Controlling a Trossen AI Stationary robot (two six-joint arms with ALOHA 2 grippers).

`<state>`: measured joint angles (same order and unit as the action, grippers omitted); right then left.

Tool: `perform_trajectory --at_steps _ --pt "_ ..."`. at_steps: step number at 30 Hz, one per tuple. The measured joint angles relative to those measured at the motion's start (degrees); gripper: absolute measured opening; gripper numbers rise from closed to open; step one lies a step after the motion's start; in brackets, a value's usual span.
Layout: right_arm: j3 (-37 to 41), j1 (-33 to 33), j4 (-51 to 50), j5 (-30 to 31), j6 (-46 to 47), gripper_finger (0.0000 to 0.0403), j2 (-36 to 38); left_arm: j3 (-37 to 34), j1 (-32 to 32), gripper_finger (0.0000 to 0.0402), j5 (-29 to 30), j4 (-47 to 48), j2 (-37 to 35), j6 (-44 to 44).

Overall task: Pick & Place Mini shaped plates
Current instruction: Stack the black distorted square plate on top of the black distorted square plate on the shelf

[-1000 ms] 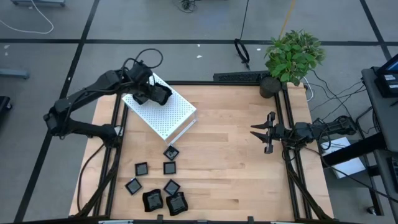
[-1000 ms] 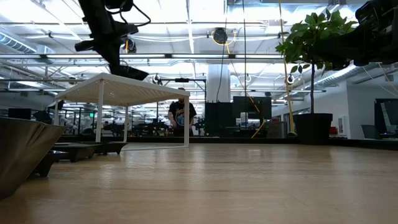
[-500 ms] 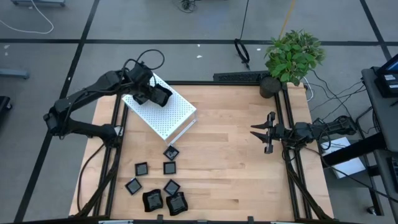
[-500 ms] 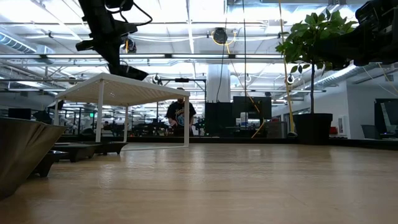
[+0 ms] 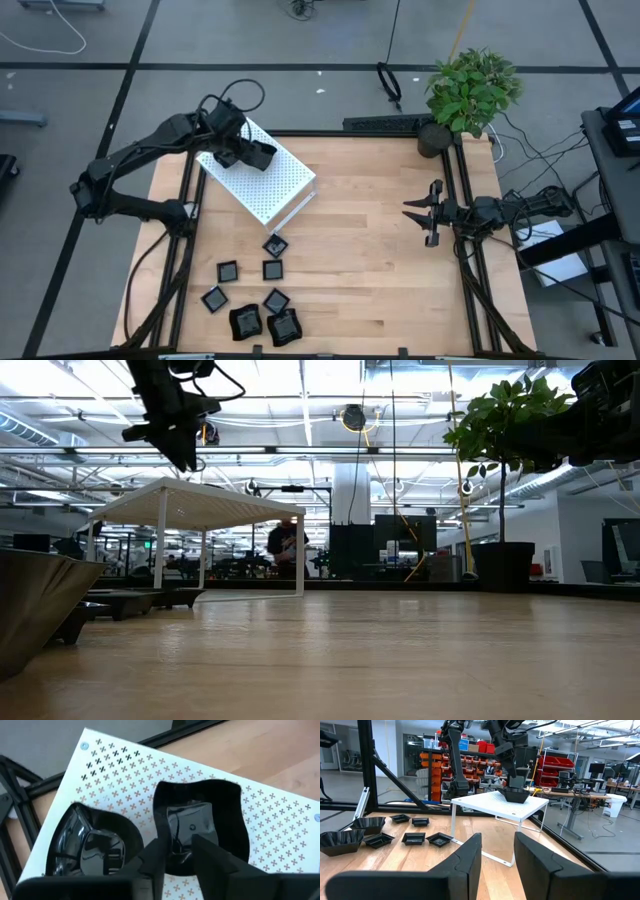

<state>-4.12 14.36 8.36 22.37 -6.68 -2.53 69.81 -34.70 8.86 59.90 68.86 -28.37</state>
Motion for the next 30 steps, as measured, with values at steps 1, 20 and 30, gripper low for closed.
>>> perform_trajectory --at_steps 1,20,30 --pt "0.00 -0.01 0.00 0.00 -0.01 0.0102 0.00 0.07 0.00 0.0110 -0.07 -0.10 0.00 0.65" --pt "0.00 0.01 0.00 0.00 0.00 0.0102 -0.02 4.86 20.57 0.0116 -32.85 -3.22 -12.24 4.69" --pt "0.00 0.00 0.00 0.00 -0.01 0.0102 -0.02 -0.16 51.20 0.0113 -29.90 -44.36 -7.88 -1.17"
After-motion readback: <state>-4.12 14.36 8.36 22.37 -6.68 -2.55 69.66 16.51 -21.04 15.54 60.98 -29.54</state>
